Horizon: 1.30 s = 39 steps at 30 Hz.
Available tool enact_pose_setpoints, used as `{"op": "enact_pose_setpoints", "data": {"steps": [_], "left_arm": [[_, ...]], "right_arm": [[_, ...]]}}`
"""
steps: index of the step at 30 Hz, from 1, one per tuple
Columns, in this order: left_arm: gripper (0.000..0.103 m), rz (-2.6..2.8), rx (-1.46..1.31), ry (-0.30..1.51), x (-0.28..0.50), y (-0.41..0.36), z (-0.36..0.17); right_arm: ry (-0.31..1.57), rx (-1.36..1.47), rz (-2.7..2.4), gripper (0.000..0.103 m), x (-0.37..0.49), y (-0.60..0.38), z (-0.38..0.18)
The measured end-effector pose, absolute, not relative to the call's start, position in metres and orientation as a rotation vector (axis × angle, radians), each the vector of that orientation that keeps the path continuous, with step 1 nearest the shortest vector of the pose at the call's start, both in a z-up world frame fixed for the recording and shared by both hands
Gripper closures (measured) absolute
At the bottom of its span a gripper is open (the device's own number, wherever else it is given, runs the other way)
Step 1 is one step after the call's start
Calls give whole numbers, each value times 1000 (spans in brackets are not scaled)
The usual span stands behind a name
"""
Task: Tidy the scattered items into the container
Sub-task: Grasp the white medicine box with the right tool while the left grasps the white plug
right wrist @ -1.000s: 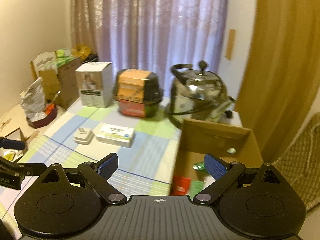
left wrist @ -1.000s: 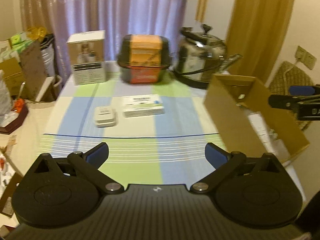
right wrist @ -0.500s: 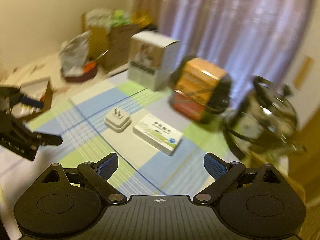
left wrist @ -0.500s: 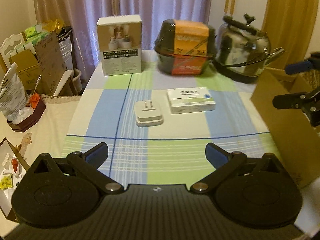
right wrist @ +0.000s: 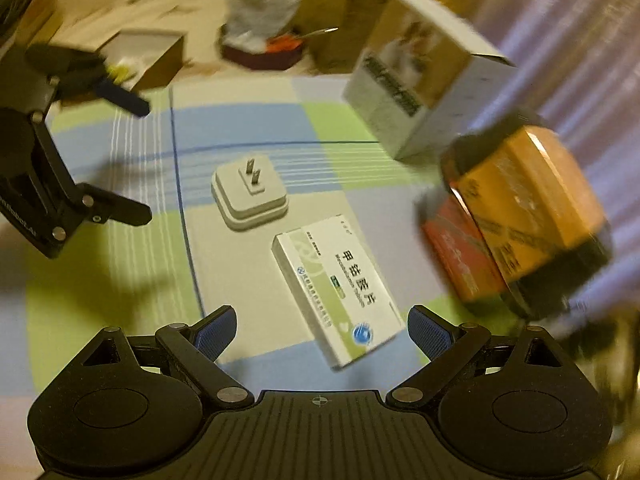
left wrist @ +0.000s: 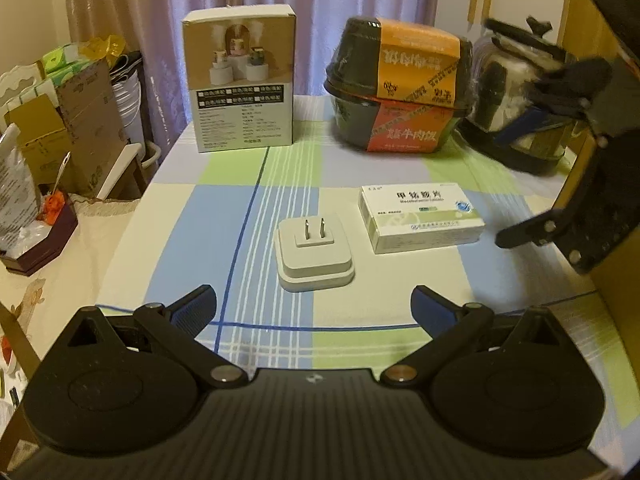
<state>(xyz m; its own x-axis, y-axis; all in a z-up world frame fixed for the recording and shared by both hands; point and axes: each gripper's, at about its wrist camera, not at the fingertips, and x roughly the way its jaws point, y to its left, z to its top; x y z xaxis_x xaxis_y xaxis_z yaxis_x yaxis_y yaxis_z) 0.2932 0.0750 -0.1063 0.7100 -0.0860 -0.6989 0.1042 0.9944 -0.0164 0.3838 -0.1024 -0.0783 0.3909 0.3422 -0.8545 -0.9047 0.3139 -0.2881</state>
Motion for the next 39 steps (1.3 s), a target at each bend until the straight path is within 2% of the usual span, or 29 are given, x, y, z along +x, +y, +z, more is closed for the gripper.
{"op": "enact_pose_setpoints", "data": {"steps": [5,16,17,18,19,30,39], "left_arm": [[1,-107,49,771,300,76,-117],[1,-118,28,793,305,80,-132],[1,-121,28,794,306,79,-133],[1,-125,32,793,308,78,-134],[1,-131,40,791,310,77,-135],[1,-133,36,787,332,68,-142],[2,-99,19,803,357,65,-151]], "right_arm": [[773,-1040,1018,6,409,-89,-98],[886,-1123,1117,6,455,-55,-134],[900,-1121,1121,12,457,-53,-137],[918,-1121,1122,24,460,-51,-140],[933,-1121,1119,24,462,-50,-142],[1008,-964,1038,28,464,-69,-140],[1172,-683,661,28,455,-110,-128]]}}
